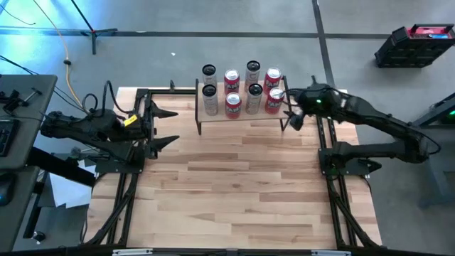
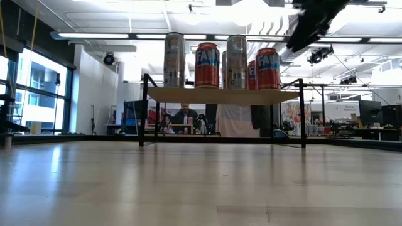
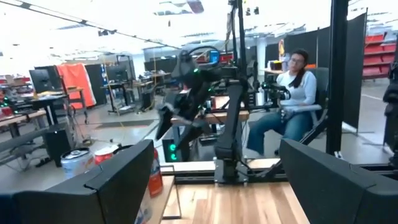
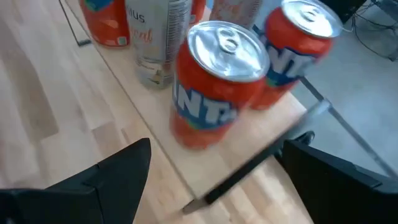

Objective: Place canned beverage on shelf
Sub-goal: Return to Home Position

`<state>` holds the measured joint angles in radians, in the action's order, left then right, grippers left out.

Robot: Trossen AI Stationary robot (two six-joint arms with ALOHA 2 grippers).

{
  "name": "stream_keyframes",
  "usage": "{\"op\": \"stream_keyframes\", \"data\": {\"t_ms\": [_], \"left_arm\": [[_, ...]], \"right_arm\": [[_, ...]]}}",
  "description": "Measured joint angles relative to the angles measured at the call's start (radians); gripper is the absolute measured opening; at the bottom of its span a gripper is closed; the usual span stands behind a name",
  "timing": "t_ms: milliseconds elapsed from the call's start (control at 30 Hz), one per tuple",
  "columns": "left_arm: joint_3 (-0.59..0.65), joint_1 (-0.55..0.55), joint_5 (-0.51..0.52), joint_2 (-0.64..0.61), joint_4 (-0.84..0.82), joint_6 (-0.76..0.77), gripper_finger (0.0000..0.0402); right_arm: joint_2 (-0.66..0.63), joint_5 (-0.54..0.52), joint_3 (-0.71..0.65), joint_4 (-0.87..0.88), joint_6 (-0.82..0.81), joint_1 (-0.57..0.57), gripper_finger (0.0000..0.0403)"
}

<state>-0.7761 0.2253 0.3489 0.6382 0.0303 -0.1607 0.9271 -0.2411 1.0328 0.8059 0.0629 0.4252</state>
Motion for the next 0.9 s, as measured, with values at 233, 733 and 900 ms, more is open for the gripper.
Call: {"op": "stream_keyframes", "data": {"t_ms": [233, 733, 900], "left_arm": [[0.012, -0.003, -0.016, 0.006, -0.039, -0.005, 0.0340], [0.100, -0.003, 0.084, 0.011, -0.033, 0.074, 0.0340], [0.246, -0.010, 0.078, -0.043, 0.088, 0.107, 0.0340]], "right_arm": [[-0.174, 0.023, -0.046, 0.017, -0.092, -0.082, 0.0350], [-0.253, 0.418, -0.440, -0.674, -0.108, -0.229, 0.0350], [-0.261, 0.487, -0.563, -0.880, -0.105, -0.266, 0.0327]]}}
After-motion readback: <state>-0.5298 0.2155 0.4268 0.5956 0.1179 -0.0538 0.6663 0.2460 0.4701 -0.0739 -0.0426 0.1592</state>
